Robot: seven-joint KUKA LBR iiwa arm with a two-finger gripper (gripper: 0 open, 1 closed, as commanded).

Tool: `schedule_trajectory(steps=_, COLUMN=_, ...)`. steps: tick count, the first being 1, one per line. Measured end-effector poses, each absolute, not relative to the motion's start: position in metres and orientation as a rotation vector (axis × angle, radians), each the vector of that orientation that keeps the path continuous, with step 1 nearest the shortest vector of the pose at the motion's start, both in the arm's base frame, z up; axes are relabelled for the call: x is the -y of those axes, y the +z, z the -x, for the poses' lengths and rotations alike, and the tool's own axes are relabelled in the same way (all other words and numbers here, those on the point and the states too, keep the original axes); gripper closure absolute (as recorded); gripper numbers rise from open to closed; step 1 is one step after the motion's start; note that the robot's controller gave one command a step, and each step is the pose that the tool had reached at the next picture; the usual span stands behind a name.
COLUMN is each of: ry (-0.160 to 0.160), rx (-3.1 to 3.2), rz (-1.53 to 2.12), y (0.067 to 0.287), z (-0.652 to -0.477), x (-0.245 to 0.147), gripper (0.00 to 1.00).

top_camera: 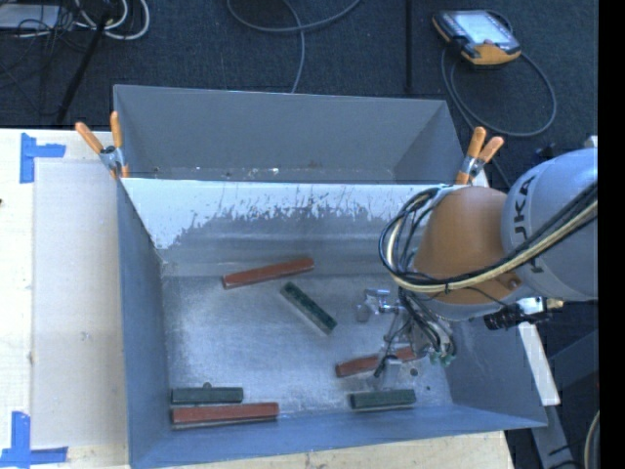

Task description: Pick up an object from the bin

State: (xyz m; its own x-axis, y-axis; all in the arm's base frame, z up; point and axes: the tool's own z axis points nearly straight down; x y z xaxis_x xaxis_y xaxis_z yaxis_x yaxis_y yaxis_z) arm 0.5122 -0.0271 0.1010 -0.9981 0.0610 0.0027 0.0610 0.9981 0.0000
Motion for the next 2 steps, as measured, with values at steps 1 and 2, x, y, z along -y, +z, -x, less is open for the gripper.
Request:
schedule_trajectory(steps=1, ry=0.000, rx=3.137, rz=0.095, y=0.101, z=-0.512, x=0.027, gripper=0.00)
schedule_trajectory(steps=2, ry=0.000, rx=3.114, rz=0.394, y=0.069, z=-0.494, x=0.072, gripper=1.00)
